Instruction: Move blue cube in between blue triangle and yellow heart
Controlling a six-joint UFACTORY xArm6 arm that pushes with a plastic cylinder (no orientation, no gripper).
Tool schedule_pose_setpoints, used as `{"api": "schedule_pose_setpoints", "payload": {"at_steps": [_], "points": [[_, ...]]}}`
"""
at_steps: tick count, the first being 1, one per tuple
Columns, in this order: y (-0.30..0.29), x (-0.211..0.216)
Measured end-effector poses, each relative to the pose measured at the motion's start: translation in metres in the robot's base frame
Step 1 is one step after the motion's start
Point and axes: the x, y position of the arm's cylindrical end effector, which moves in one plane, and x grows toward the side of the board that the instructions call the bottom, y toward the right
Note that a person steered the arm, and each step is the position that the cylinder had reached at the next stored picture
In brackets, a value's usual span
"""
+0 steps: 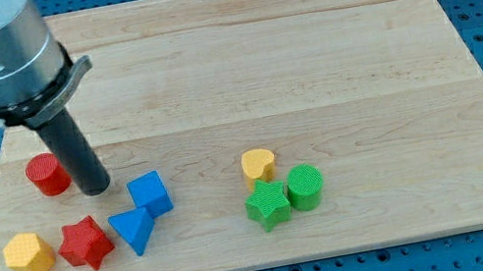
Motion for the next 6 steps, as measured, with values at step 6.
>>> {"api": "schedule_pose_setpoints", "payload": {"at_steps": [6], "points": [[0.122,0.002]]}}
